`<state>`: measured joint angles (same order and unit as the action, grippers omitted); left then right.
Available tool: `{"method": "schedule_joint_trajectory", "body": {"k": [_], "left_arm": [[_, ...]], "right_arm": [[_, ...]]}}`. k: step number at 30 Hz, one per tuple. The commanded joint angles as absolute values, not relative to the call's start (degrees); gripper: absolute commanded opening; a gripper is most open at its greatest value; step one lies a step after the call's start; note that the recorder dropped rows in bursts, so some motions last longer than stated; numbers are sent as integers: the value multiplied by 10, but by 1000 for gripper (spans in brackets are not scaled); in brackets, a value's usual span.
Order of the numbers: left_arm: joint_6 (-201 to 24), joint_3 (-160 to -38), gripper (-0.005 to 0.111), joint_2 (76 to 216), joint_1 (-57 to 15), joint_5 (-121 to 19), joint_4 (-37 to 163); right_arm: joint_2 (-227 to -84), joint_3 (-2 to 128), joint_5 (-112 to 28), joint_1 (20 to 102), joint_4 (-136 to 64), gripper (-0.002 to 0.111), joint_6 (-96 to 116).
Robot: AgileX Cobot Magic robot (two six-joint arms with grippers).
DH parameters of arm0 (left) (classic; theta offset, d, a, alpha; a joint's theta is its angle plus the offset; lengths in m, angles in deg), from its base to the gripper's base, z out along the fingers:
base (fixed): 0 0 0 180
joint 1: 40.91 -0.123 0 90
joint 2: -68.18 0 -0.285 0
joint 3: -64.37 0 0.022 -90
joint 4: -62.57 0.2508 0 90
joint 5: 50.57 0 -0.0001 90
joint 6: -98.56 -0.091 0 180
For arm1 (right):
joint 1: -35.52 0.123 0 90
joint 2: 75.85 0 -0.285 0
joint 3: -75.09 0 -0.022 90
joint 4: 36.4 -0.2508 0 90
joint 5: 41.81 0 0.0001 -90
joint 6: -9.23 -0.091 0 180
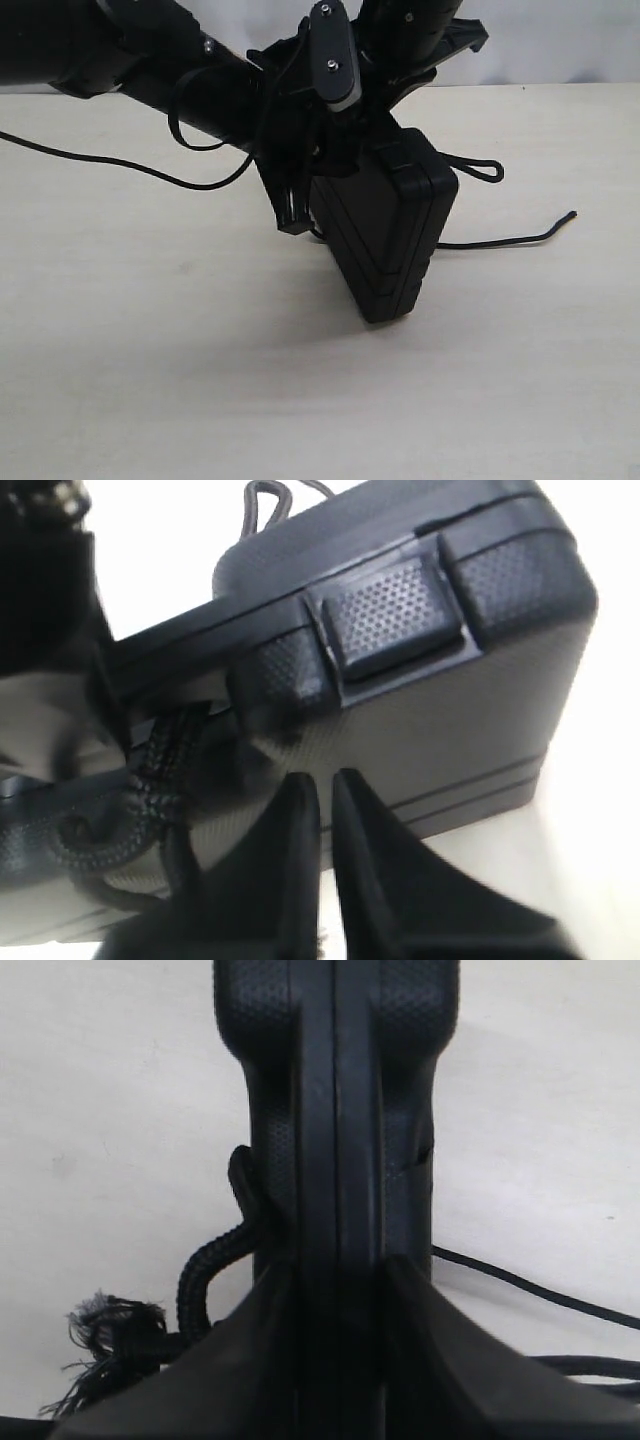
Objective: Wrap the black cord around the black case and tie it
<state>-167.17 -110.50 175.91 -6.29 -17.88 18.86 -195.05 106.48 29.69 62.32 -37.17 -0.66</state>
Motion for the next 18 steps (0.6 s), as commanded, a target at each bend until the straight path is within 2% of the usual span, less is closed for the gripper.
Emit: {"method": "schedule_joint_trajectory", "body": {"k": [1,18], "left_arm": [[-1671,-1105,6,1759,-62,-164,194],[-1661,-1105,6,1710,-62,-129,282]], "right_arm": [[-1937,1070,282,624,-385,31,-2],[-1939,1070,282,624,-385,31,-2]]}}
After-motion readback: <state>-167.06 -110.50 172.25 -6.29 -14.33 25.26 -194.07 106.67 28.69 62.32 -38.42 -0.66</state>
